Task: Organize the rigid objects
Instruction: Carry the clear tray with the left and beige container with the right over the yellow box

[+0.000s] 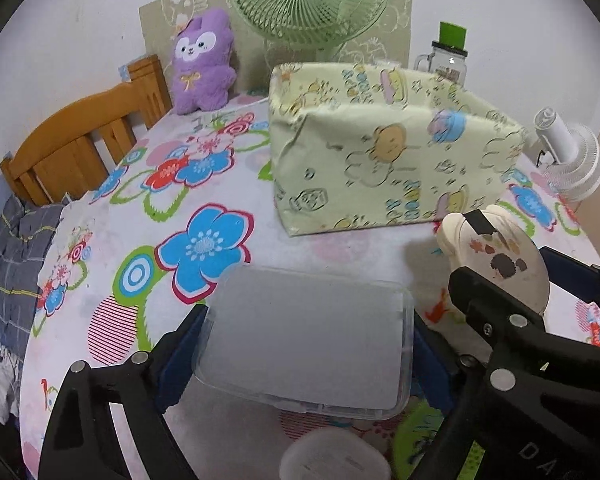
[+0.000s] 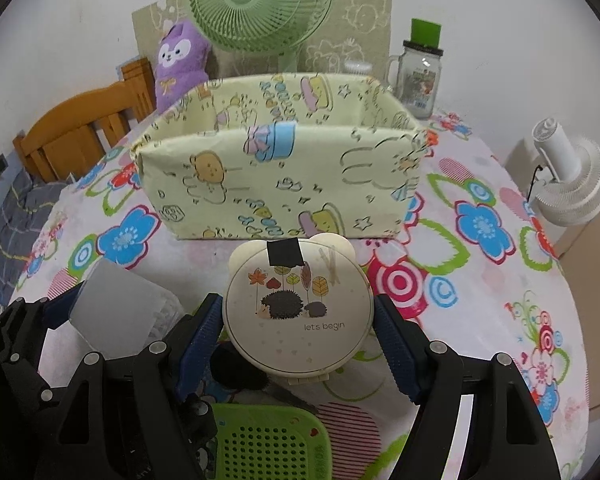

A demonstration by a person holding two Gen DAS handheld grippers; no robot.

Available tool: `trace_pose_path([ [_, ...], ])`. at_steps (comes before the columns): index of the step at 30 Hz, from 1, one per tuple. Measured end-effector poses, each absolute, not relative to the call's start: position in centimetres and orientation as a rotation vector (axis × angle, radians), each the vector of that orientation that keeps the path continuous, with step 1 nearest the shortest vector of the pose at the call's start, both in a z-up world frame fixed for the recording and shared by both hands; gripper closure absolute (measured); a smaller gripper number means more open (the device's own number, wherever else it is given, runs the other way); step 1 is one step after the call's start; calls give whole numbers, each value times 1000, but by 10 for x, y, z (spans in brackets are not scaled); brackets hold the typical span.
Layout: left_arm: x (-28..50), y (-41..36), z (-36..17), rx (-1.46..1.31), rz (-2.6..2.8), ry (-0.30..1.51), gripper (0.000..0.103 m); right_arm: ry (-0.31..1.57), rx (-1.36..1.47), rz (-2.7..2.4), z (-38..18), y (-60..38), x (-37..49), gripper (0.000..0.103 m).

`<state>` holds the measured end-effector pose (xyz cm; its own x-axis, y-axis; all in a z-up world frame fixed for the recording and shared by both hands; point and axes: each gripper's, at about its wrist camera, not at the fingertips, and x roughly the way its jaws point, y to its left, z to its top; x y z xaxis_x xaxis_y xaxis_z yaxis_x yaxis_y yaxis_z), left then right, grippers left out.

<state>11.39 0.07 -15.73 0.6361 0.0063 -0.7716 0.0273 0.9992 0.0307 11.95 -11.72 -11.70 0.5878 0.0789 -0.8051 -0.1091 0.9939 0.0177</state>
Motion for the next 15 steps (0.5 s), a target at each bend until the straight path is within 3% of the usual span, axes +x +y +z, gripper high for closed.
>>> trace_pose_path([
  [15, 87, -17, -104, 52, -2, 792, 10, 848, -16, 115, -65, -136, 95, 26],
])
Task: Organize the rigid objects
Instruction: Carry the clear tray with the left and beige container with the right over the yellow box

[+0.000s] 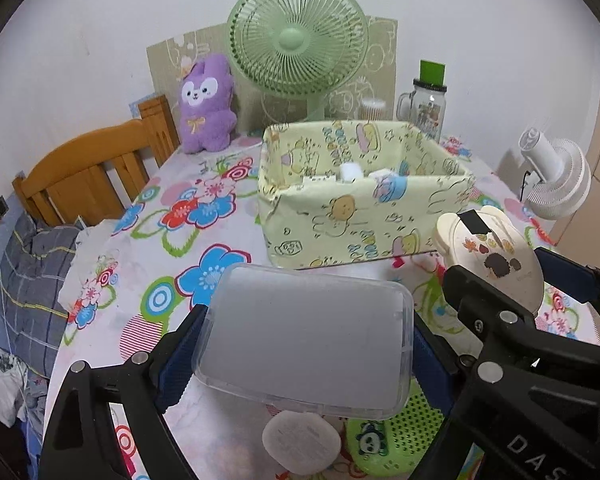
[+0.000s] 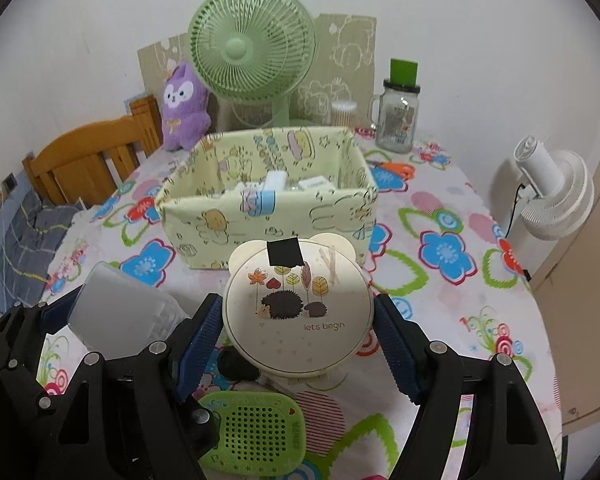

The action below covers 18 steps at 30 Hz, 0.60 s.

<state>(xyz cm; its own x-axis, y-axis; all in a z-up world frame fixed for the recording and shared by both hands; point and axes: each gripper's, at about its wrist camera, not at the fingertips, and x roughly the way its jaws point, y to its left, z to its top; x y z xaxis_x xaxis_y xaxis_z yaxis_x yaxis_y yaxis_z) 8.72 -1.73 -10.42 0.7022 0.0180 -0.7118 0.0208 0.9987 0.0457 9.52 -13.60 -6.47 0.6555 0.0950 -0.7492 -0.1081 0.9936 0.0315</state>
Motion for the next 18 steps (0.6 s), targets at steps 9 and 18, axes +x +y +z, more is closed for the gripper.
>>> trace_pose_path([
  [9, 70, -24, -83, 35, -7, 769, 10, 814, -7, 127, -43, -142, 79, 26],
  [18, 60, -30, -58, 40, -14, 720, 10, 762, -6, 127, -17, -148, 70, 26],
])
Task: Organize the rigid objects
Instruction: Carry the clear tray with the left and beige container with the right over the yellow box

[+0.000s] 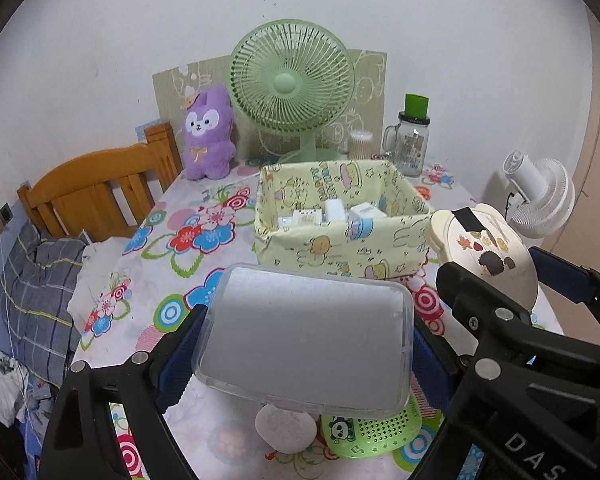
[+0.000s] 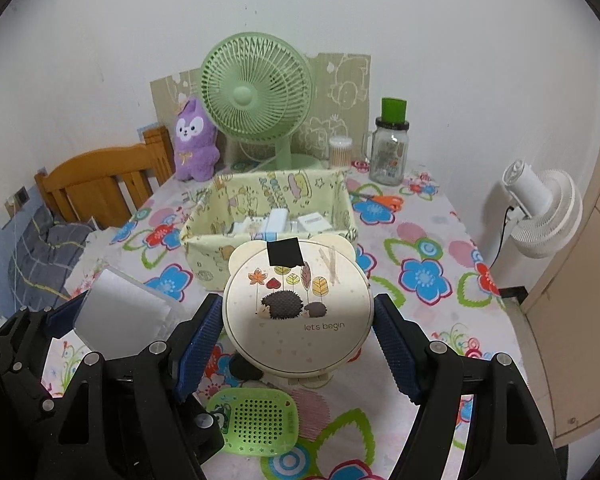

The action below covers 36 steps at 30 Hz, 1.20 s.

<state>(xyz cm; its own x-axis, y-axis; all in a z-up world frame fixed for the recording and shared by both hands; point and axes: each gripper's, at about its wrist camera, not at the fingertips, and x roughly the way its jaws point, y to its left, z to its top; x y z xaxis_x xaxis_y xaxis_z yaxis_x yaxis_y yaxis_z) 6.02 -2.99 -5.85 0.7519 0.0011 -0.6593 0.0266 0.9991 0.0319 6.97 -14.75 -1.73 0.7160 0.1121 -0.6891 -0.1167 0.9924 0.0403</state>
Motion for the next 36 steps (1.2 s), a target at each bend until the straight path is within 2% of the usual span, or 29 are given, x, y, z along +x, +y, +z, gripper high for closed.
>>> trace_pose_path([
  [19, 94, -32, -37, 57, -12, 690, 10, 734, 14, 126, -1, -149, 104, 26],
  [36, 159, -39, -44, 73, -40, 697, 10, 755, 21, 79, -12, -154, 167, 26],
])
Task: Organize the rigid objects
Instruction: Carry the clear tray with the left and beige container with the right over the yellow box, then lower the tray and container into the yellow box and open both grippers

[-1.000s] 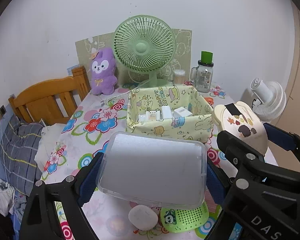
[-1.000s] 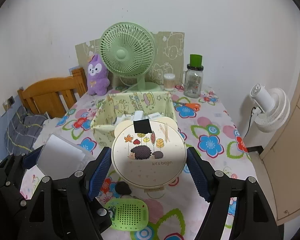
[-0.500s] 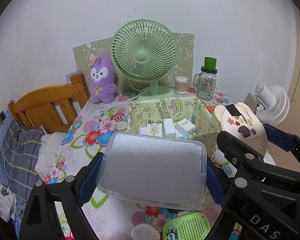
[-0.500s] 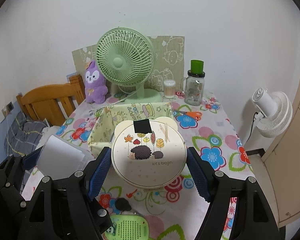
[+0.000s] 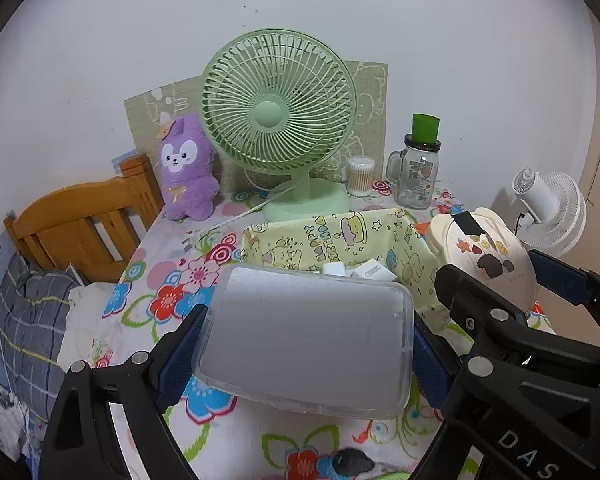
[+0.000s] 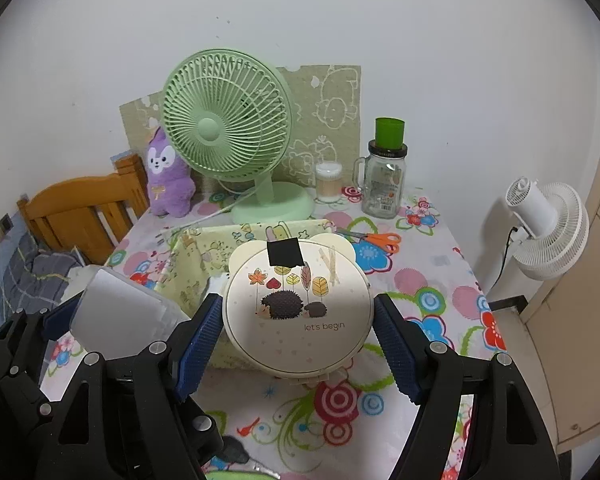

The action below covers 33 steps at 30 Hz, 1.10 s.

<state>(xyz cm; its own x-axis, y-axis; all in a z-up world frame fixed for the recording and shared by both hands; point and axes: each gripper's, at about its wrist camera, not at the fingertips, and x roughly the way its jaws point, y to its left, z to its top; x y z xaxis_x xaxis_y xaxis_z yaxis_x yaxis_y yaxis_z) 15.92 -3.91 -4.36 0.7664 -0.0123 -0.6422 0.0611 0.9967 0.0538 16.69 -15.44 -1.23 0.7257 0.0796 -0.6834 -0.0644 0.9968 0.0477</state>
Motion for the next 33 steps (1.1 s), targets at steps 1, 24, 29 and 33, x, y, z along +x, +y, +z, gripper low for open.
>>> trace_pose_path([
  [1, 163, -40, -44, 76, -42, 697, 10, 755, 22, 78, -13, -154, 169, 26],
  [24, 236, -48, -80, 106, -48, 751, 10, 818, 33, 72, -55, -153, 240, 26],
  [29, 247, -51, -92, 117, -56, 787, 10, 842, 23, 72, -65, -153, 248, 26],
  [33, 254, -50, -99, 107, -65, 810, 10, 858, 28, 69, -73, -153, 253, 26],
])
